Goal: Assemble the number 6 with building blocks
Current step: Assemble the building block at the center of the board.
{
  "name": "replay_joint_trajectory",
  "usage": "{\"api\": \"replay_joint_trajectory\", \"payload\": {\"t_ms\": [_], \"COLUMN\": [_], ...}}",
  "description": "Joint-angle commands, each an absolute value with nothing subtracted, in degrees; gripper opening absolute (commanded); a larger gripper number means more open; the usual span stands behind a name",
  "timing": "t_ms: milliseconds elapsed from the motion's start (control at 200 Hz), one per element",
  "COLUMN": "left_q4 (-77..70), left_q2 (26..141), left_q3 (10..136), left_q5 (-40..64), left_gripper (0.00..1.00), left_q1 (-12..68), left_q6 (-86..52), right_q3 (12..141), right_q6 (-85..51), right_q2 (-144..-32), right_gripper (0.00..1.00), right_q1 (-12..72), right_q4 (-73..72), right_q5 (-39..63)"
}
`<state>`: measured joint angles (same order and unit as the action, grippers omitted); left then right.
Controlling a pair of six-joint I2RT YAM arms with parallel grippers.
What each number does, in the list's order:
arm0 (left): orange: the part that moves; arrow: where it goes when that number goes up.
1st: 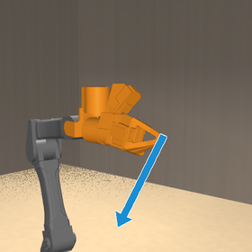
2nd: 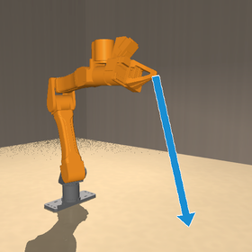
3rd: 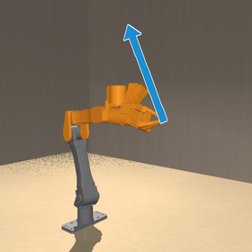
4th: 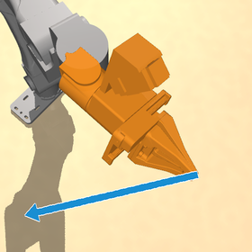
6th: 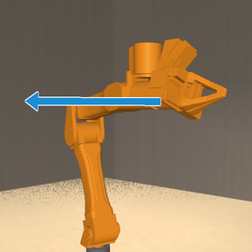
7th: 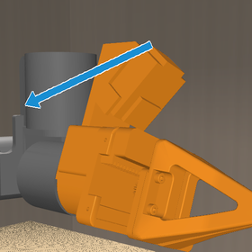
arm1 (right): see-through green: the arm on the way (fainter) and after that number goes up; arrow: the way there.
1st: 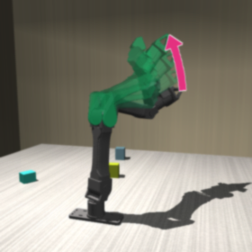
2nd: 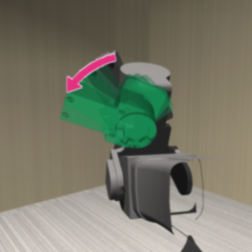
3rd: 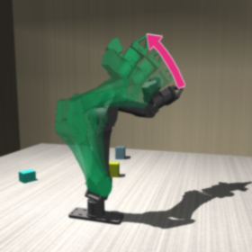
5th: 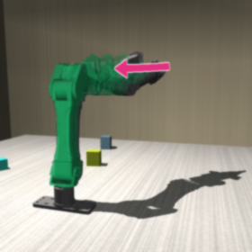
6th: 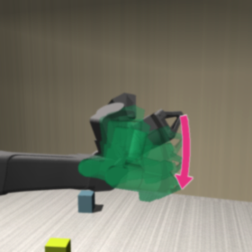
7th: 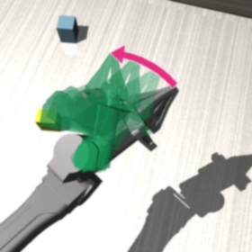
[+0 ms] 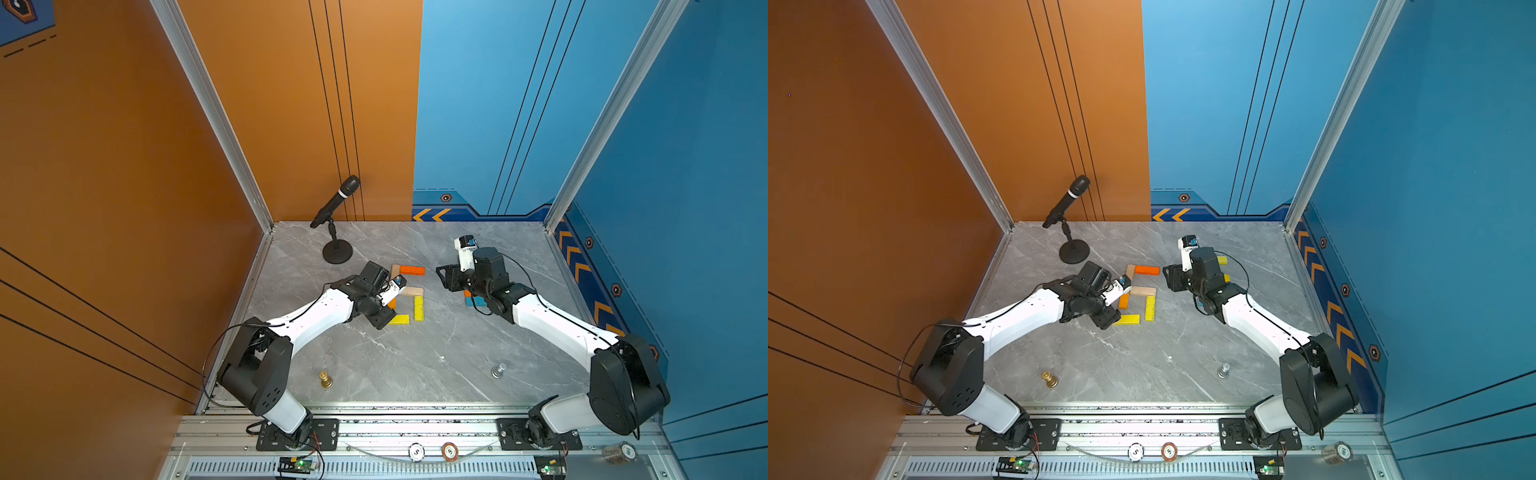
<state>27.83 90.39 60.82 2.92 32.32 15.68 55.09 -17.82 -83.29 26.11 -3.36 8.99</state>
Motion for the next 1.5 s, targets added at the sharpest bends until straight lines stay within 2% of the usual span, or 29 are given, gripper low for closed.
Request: {"api": "replay_joint_trajectory", "payload": {"t_ms": [0, 370, 576, 791, 1076, 1497], "left_q4": [31.21, 35.17, 36.25, 37.51, 37.68, 37.84], "left_q2": [92.16, 99.08, 101.46, 103.36, 105.53, 107.54], "left_q3": [60.48, 63.54, 65.11, 66.47, 68.4, 70.71], "left_q5": [2.88, 2.83, 3.65, 3.35, 3.44, 3.16], "left_gripper": [0.73, 0.73, 0.59, 0.54, 0.43, 0.39], "left_q1": [32.31, 32.05, 32.61, 32.94, 34.01, 33.32], "left_q6": [9.79, 9.95, 10.13, 9.03, 8.44, 7.61], "right_q3": [54.78, 54.55, 54.71, 54.67, 54.4, 54.32], "right_q6": [-17.73, -17.75, -17.75, -17.67, -17.59, -17.06], "right_q2": [-84.26, -84.68, -84.98, -85.17, -84.9, -84.64], "right_gripper": [0.55, 0.55, 0.55, 0.55, 0.55, 0.55], "right_q1": [26.46, 26.46, 26.46, 26.46, 26.46, 26.37], "right_q4": [-4.74, -4.7, -4.57, -4.53, -4.31, -3.69], "right_q5": [9.52, 9.39, 9.32, 9.41, 9.34, 9.07]}}
